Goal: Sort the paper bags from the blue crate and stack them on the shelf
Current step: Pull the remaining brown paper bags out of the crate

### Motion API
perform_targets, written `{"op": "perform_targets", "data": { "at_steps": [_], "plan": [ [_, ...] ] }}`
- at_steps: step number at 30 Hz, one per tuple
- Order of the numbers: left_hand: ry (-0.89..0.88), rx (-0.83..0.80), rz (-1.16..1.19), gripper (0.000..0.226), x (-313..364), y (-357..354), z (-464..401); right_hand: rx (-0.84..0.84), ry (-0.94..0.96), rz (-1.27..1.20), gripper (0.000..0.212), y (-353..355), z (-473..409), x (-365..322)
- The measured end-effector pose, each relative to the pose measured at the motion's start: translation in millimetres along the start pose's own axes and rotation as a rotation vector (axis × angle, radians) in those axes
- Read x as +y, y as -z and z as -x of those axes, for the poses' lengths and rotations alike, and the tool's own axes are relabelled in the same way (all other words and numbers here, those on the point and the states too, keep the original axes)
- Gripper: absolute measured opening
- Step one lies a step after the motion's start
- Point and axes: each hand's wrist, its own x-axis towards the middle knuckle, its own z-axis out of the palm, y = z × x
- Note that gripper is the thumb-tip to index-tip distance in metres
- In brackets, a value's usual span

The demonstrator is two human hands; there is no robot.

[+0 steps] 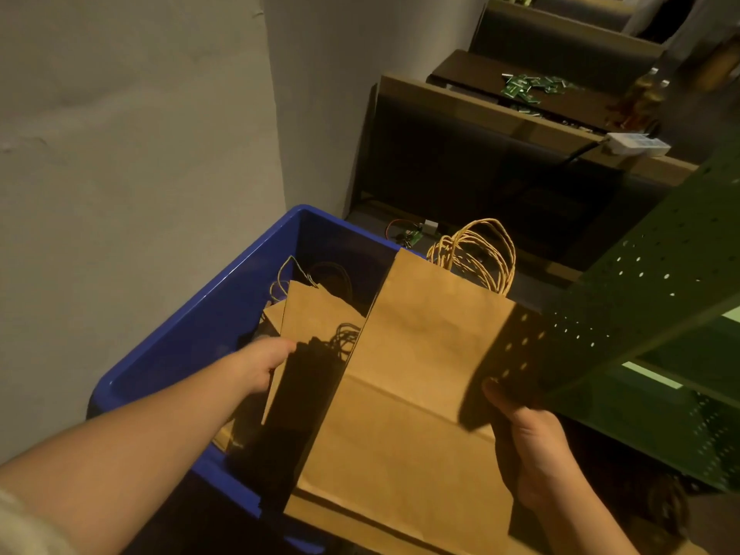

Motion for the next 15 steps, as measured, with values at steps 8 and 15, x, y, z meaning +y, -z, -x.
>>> {"op": "perform_targets", "data": {
  "at_steps": [8, 15],
  "plan": [
    [-0.128, 0.003, 0.032, 0.033, 2, 33, 22, -0.028, 0.033, -0.01, 0.051, -3, 3, 4],
    [-0.365, -0.043, 0.239, 0.037, -2, 56, 76, -0.064, 0.082, 0.003, 0.073, -13, 12, 0]
  ]
}}
